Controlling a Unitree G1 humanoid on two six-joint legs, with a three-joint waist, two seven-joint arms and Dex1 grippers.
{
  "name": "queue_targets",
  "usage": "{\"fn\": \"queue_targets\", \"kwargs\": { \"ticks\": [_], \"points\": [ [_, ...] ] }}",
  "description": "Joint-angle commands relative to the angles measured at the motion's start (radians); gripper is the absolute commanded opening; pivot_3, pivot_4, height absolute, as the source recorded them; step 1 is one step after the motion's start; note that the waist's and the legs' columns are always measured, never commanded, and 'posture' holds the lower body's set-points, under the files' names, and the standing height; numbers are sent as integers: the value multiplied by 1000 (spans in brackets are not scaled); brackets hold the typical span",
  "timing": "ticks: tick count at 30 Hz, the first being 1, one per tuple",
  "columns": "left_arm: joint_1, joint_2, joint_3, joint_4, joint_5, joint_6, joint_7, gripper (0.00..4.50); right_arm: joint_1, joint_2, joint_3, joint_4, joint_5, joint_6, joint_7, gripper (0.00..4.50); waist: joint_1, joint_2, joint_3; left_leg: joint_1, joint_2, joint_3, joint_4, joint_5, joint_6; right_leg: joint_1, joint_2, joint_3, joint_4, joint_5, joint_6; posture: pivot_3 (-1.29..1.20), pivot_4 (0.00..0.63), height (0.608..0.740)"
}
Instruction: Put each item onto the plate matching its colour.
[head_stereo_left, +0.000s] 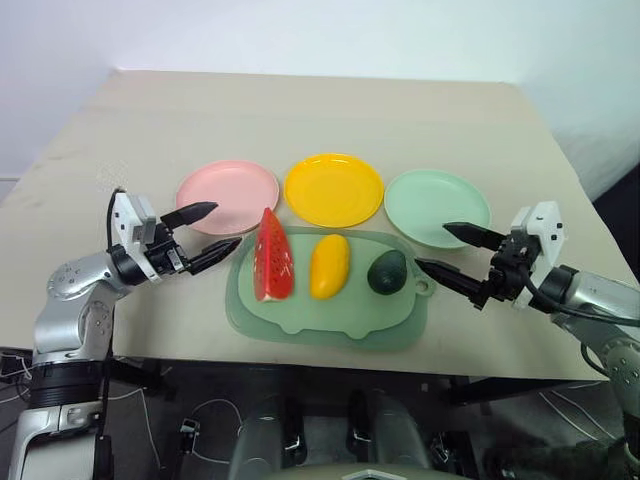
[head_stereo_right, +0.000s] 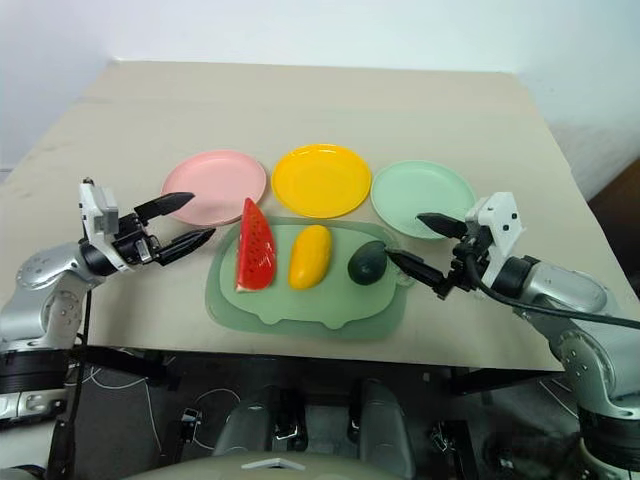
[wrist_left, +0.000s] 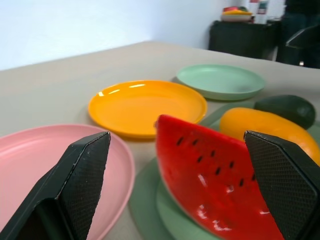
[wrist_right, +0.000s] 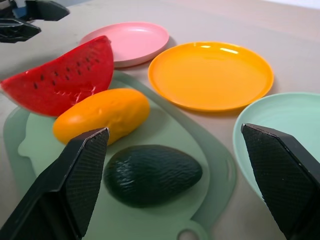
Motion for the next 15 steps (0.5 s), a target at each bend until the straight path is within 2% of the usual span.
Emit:
{"fn": "queue_targets", "kwargs": {
  "ticks": [1,7,15],
  "points": [
    [4,17,40,-20,-11,-19,0,4488,-19,2,28,13,-29,-46,27,4500,0,0,0,0,0,0,0,0,0,0,0,0,0,0,0,0,150,696],
    [29,19,60,-63,-27,-8,23,4488,-62,14,52,31,-28,-52,34,4500,1,0,0,0,0,0,0,0,0,0,-1,0,0,0,0,0,150,696],
    [84,20,52,-153,-48,27,27,4488,-17,-18,26,-19,50,50,50,4500,1,0,0,0,0,0,0,0,0,0,-1,0,0,1,-2,0,150,696]
  ]
}}
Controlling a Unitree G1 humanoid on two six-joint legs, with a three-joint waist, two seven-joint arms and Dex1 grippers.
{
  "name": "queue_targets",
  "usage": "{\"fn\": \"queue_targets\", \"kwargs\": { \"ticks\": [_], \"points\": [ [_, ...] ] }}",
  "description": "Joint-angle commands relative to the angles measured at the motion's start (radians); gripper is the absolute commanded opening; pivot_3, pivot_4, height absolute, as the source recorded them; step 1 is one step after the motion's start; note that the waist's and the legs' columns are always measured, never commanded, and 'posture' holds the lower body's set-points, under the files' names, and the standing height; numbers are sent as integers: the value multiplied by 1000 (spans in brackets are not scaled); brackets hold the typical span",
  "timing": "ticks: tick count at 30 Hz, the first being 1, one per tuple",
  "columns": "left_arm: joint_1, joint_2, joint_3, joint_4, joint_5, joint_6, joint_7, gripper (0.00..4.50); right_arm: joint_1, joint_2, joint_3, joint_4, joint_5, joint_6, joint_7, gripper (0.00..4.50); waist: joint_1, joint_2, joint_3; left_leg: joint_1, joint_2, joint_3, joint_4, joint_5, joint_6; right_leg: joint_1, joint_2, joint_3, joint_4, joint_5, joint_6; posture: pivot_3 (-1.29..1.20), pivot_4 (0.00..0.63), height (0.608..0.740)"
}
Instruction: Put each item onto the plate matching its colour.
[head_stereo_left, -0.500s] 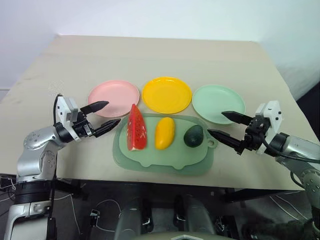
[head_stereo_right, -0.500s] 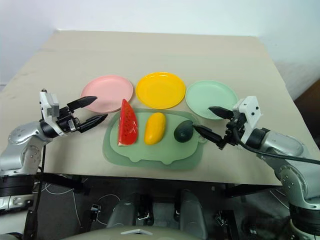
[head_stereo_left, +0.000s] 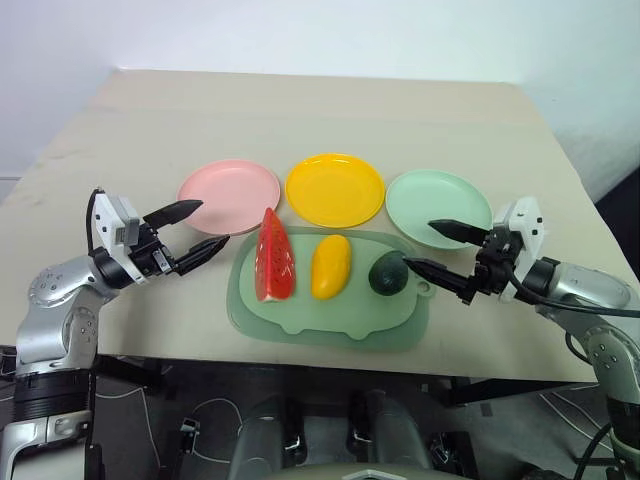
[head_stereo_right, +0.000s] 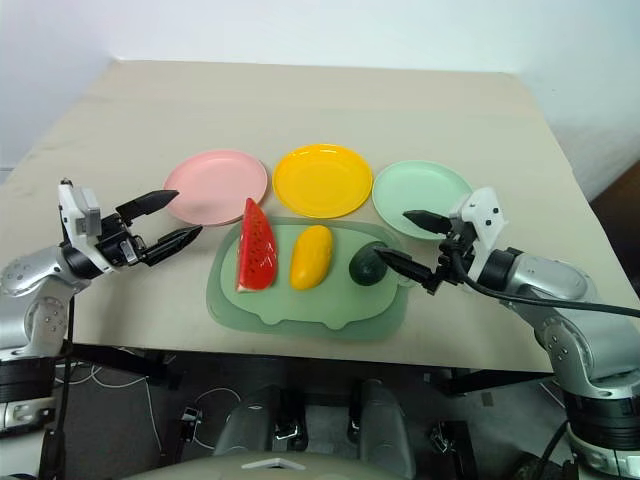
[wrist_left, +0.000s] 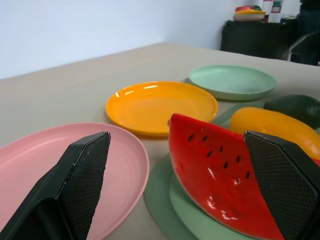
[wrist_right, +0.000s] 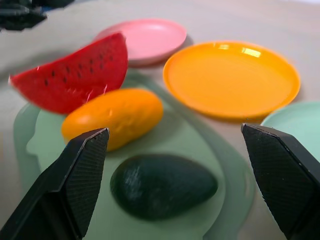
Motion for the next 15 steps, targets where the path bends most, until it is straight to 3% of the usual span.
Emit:
{"fn": "queue_targets", "kwargs": {
  "ticks": [1,15],
  "points": [
    [23,8,15,-85,-35,22,-1,4488,5,-13,-32,-61,65,51,-7,4500,-1,0,0,0,0,0,0,0,0,0,0,0,0,0,0,0,150,696],
    [44,-10,-55,-212,-60,102,-1,4488,-38,22,27,-87,65,191,-170,4500,0,0,0,0,0,0,0,0,0,0,0,0,-1,-1,1,0,150,696]
  ]
}}
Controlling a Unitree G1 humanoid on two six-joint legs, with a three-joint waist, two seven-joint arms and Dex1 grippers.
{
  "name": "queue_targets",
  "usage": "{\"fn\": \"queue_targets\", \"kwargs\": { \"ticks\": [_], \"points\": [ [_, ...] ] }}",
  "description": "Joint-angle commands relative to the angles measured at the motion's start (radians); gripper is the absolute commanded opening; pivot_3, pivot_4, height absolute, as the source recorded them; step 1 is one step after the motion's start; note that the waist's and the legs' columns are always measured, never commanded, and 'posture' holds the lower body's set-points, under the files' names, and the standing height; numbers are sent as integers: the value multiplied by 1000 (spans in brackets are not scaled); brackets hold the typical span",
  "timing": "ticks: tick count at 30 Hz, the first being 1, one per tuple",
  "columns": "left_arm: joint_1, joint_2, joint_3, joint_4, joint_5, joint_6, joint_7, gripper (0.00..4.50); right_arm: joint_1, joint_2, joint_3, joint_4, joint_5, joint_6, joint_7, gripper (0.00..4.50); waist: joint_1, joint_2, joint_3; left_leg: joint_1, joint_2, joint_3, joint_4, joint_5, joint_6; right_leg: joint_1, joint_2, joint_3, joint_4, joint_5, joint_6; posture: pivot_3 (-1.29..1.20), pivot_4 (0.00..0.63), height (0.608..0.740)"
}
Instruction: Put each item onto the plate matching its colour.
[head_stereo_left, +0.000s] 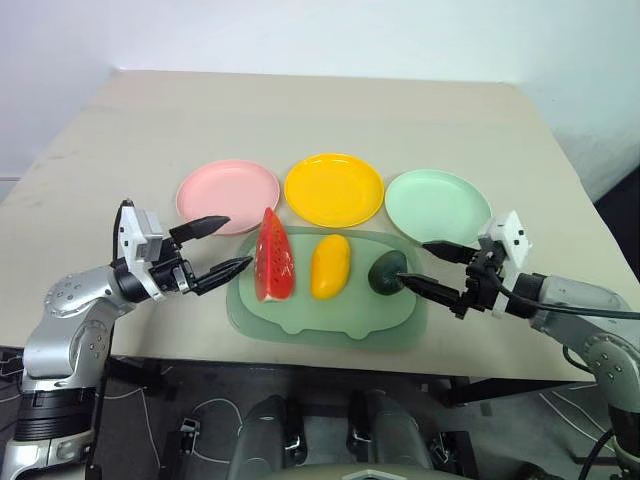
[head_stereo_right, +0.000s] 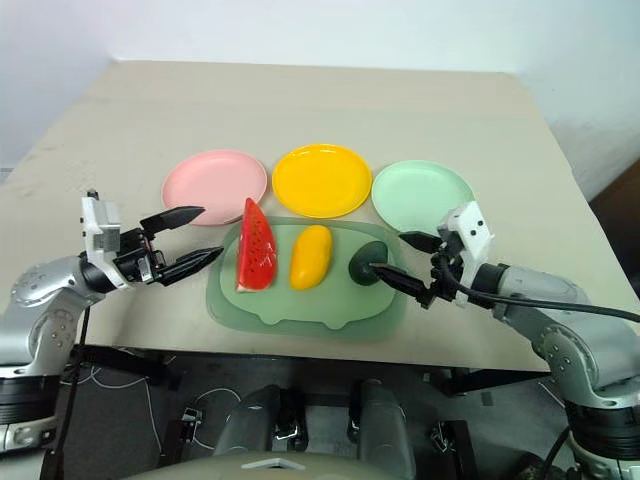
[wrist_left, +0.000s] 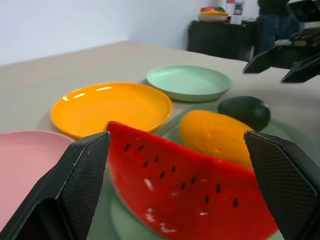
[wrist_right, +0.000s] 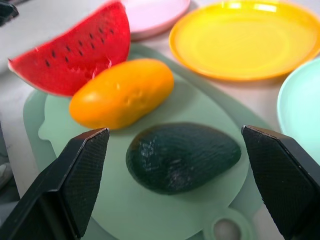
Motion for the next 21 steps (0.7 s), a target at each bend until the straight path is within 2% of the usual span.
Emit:
{"fn": "queue_targets", "kwargs": {
  "ticks": [1,15,21],
  "points": [
    [-8,4,-10,-41,-13,0,-10,4488,-46,20,11,-36,18,46,-58,4500,-1,0,0,0,0,0,0,0,0,0,0,0,0,0,0,0,150,696],
    [-81,-13,-67,-62,-20,35,-15,4488,-149,130,118,-25,6,266,-249,4500,-1,0,0,-1,0,0,0,0,0,0,0,0,0,0,0,0,150,696],
    [-85,-15,-75,-68,-13,46,-16,4488,-161,134,180,3,-87,248,-280,4500,-2,0,0,0,0,0,-1,0,0,-1,0,0,0,0,0,0,150,696]
  ]
}}
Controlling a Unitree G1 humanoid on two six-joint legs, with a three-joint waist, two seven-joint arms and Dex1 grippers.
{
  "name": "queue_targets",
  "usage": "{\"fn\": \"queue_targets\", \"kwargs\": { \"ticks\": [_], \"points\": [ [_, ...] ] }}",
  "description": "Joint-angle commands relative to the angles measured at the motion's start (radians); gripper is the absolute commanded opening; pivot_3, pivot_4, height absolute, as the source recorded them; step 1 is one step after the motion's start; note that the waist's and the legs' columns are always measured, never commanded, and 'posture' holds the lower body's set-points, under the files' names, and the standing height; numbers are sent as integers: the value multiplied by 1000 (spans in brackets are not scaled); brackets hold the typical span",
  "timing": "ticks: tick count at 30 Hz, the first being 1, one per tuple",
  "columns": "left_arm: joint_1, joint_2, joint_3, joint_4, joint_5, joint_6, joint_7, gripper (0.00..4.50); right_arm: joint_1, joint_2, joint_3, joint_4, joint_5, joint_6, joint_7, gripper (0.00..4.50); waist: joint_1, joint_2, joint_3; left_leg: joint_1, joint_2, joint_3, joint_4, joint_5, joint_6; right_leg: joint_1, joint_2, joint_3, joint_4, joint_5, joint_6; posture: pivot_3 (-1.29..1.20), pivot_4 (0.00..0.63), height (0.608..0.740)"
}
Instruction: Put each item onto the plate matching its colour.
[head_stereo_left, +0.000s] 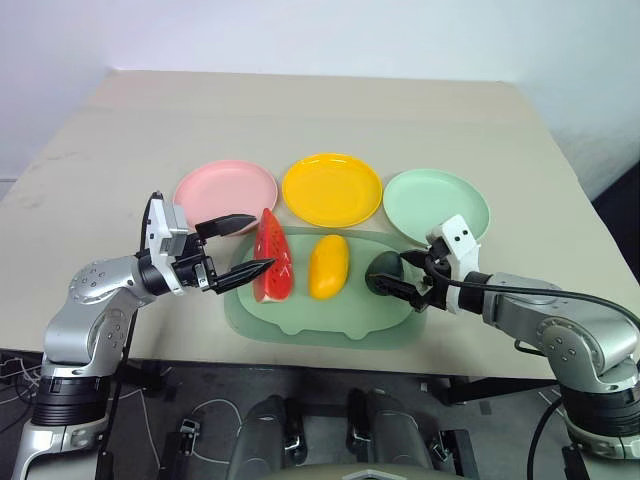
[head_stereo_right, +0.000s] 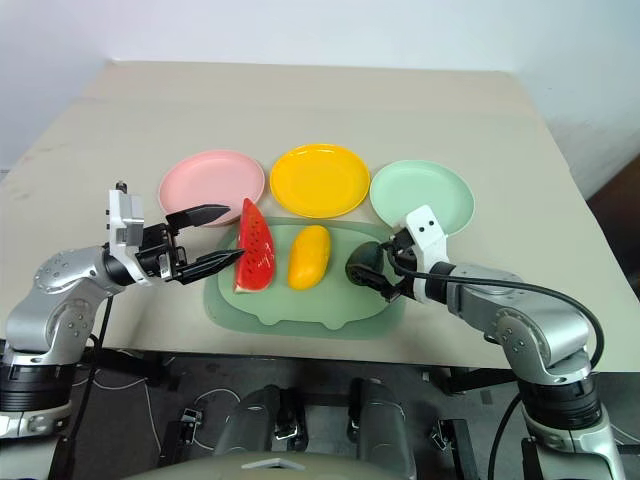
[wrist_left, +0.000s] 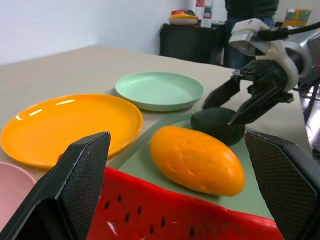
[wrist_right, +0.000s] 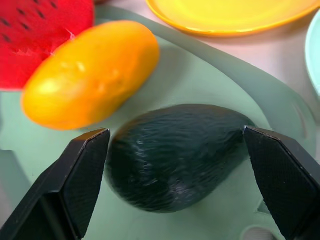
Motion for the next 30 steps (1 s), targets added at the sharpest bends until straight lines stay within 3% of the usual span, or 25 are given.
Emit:
{"fn": "queue_targets", "kwargs": {
  "ticks": [1,14,26,30],
  "points": [
    [-13,5,0,-39,-12,1,2,4488,-5,-18,43,4,-54,-3,-6,4500,0,0,0,0,0,0,0,0,0,0,0,0,0,0,0,0,150,696],
    [25,-9,-2,-71,-9,7,28,4488,-103,48,40,85,-31,231,-44,4500,-1,-1,-1,1,0,0,0,0,0,1,0,0,0,0,0,0,150,696],
    [15,-14,-2,-59,-5,2,29,4488,-89,-77,13,-5,-32,257,42,4500,0,0,-1,-1,0,1,-2,0,0,-1,0,0,-2,0,0,0,150,696],
    [8,-19,-7,-59,-7,4,30,4488,-107,-56,-20,17,-28,248,39,4500,0,0,-1,-1,0,1,-2,0,0,-1,0,0,-3,0,0,0,150,696]
  ]
}}
